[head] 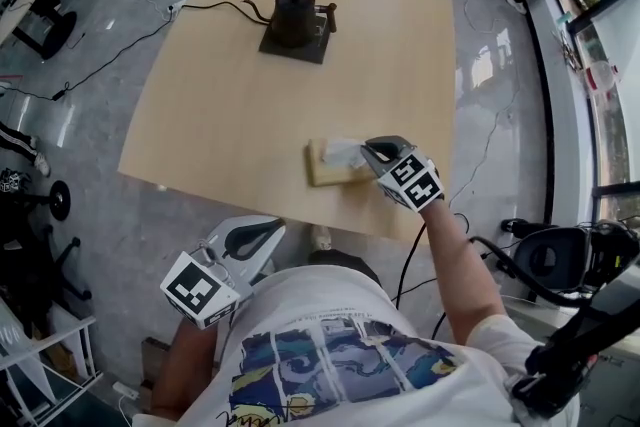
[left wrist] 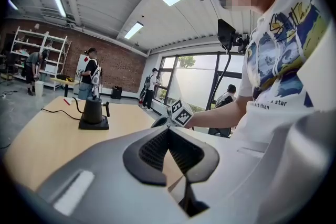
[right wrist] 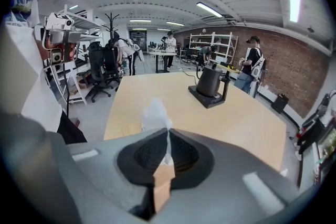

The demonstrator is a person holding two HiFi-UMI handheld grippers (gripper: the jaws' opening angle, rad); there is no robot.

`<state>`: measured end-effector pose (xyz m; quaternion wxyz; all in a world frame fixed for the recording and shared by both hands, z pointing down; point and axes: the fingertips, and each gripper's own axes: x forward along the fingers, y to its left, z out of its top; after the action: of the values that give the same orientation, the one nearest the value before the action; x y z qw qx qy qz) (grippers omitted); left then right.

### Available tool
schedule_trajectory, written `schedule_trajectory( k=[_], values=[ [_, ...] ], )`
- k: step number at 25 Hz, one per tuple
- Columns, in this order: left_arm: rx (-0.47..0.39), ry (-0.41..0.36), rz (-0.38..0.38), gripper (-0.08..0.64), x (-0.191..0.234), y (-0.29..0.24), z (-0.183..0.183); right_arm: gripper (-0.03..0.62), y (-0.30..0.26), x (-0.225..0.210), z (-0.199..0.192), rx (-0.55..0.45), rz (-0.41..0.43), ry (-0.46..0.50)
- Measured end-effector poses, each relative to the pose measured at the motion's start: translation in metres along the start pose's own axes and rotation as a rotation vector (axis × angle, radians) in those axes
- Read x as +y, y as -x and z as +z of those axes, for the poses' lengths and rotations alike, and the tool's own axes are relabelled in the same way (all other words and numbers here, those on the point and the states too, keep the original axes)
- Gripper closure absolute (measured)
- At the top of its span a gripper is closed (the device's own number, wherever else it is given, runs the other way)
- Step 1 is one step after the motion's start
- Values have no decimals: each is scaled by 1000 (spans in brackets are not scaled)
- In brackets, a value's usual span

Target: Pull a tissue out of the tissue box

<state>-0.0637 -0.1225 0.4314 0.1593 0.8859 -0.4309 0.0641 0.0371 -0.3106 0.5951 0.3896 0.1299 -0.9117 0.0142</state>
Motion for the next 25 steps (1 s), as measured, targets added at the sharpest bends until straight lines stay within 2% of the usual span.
schedule_trajectory(
  k=[25],
  values=[
    [-7,-34,-79,558,-15,33,-2,586,44,9,19,-45,-149,-34]
  ],
)
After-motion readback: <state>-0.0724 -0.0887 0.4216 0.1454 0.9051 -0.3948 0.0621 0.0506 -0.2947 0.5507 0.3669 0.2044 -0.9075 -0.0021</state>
